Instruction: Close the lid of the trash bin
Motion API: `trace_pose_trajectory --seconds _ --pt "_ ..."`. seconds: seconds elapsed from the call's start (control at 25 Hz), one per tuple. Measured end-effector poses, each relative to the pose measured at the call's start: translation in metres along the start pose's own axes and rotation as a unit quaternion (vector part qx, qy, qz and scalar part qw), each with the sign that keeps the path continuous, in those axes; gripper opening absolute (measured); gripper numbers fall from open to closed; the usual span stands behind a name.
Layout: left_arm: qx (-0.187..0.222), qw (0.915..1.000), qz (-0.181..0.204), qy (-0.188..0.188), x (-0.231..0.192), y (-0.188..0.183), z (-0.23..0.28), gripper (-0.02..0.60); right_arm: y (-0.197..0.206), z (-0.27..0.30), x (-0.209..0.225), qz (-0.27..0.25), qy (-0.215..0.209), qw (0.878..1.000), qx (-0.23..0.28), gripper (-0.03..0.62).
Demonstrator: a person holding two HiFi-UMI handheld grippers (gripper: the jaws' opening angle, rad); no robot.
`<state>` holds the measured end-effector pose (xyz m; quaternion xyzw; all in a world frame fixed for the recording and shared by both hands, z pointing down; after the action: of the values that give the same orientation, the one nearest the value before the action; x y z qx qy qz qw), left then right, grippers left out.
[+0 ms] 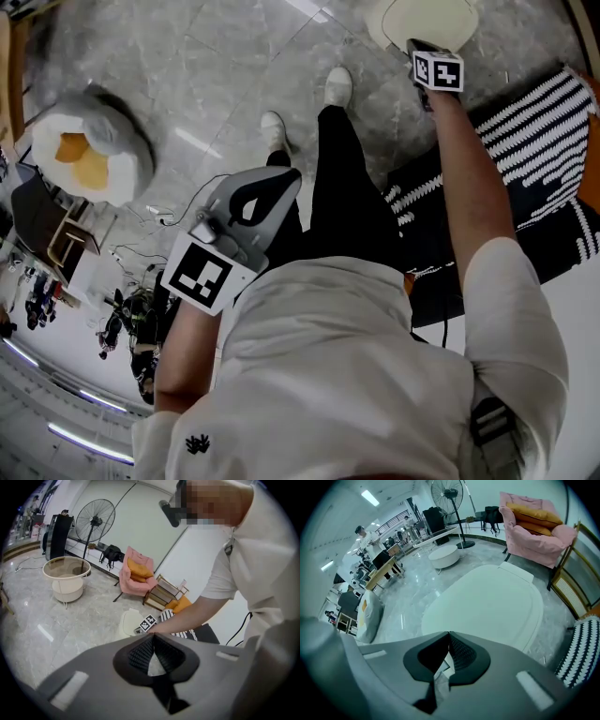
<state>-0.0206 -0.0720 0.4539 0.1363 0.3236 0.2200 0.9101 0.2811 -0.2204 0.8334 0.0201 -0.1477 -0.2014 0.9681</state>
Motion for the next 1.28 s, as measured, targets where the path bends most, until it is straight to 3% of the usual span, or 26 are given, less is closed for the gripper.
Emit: trace_pose_trajectory --seconds 0.52,0.96,1.28 --pt "0.002 1.0000 0.006 0.001 -0.004 -0.006 -0.001 0.058 -0.002 -0.002 -0.003 -0.004 -0.002 1.000 -0.003 0.003" --pt "0.031 0.9965 0.075 0.020 0.018 -0.002 -0.039 0.058 0.014 -0.064 -0.041 0.003 0.012 0.999 0.034 0.003" --pt "0.068 0.9883 0.128 0.048 0.036 0.026 -0.097 0.058 0.057 -0.138 -0.107 0.022 0.027 0.997 0.075 0.003"
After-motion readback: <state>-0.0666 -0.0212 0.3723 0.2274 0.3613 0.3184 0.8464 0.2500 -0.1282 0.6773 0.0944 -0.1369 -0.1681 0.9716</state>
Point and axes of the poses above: the fingertips, and each gripper's own axes: z forward along the fingers, x to its right, y out of its underside, the point moved 9 cm from there along -z, backward along the fingers, and after that the axes turned 13 degrees about -x, right-handed, at the moved point
